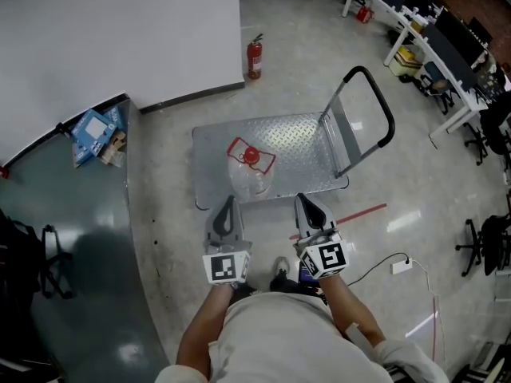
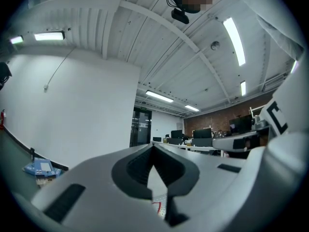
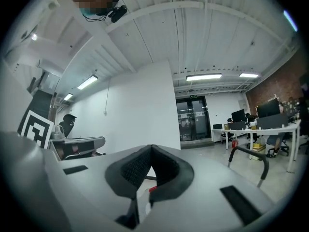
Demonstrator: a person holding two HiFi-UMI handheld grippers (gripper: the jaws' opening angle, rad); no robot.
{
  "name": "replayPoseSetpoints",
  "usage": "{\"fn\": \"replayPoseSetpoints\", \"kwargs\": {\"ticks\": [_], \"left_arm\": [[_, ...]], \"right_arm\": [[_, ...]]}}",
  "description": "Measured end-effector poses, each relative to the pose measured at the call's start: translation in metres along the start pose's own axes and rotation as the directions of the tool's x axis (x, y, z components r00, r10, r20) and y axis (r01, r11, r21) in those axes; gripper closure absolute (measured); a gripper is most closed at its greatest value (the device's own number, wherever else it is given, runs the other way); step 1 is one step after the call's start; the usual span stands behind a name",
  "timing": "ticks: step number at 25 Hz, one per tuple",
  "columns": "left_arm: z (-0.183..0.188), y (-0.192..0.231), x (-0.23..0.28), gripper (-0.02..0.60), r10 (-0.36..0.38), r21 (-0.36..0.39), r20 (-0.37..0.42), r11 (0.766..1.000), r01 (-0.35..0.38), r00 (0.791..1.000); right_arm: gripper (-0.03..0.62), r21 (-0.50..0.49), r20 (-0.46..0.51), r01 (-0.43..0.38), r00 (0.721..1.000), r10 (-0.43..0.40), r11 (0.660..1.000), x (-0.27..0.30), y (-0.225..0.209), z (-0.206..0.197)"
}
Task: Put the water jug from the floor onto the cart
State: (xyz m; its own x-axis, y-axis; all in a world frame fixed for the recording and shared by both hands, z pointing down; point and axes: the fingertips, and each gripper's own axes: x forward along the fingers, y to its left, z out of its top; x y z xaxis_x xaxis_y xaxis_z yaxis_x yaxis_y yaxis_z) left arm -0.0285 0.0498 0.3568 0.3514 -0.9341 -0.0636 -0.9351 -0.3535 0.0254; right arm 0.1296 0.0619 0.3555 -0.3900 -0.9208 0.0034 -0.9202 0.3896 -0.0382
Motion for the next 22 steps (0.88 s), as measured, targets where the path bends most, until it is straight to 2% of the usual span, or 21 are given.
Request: {"fn": "replayPoseSetpoints", "kwargs": {"ticks": [22], "left_arm": [[0.012,-0.025,-0.011,0.578,-0.035,0.004,0.022,0.999,0.035,0.999]], "right_arm": [[0.582,0.03,-0.002,-0.028,1.0,0.028,0.999,-0.029,0.004,-0.005]]}}
